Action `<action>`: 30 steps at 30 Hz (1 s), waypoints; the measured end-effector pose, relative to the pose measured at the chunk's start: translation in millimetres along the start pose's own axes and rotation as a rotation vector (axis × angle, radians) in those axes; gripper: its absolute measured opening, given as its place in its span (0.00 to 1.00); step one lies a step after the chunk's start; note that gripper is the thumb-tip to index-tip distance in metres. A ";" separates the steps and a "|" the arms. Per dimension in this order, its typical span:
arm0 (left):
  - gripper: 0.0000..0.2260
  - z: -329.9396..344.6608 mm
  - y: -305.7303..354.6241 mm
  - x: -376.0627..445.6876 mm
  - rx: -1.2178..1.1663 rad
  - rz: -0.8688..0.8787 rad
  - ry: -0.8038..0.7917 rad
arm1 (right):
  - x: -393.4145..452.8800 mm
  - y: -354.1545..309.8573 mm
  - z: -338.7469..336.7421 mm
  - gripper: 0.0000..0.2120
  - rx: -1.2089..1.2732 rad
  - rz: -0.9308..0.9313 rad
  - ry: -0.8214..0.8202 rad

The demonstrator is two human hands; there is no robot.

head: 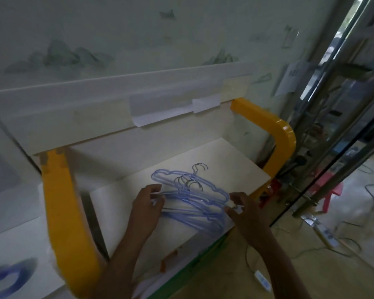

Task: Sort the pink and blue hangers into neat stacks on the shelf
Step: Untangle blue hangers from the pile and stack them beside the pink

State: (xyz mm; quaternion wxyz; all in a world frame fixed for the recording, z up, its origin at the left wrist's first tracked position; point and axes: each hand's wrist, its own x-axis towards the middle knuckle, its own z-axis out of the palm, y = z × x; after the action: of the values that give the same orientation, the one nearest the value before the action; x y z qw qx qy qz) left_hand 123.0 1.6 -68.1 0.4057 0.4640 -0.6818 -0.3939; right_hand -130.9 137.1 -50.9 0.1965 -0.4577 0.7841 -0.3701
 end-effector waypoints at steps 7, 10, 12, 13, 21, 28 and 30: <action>0.11 22.1 -12.3 43.9 0.038 -0.069 0.031 | 35.8 4.6 6.5 0.18 -0.030 -0.035 0.002; 0.11 28.8 -19.4 60.1 0.076 -0.106 0.037 | 52.0 10.8 9.4 0.18 -0.042 -0.039 -0.029; 0.11 32.5 -24.7 70.3 0.118 -0.133 0.030 | 63.4 15.7 11.2 0.18 -0.044 -0.049 -0.044; 0.12 34.0 -27.6 74.9 0.140 -0.149 0.024 | 69.7 17.6 12.2 0.17 -0.040 -0.053 -0.052; 0.15 47.9 -44.7 114.3 0.325 -0.228 0.032 | 127.6 29.1 20.2 0.18 -0.007 -0.042 -0.130; 0.15 56.5 -53.3 140.6 0.434 -0.355 0.052 | 157.7 39.5 27.5 0.18 -0.017 -0.037 -0.161; 0.13 56.9 -53.7 143.7 0.451 -0.356 0.084 | 163.4 43.2 25.4 0.18 -0.018 -0.028 -0.158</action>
State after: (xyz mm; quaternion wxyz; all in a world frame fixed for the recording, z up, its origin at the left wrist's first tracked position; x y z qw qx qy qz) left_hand 53.0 -139.9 -110.7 0.2445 0.6707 -0.6427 -0.2779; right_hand -221.4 -0.9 -95.2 0.2487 -0.4981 0.7630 -0.3284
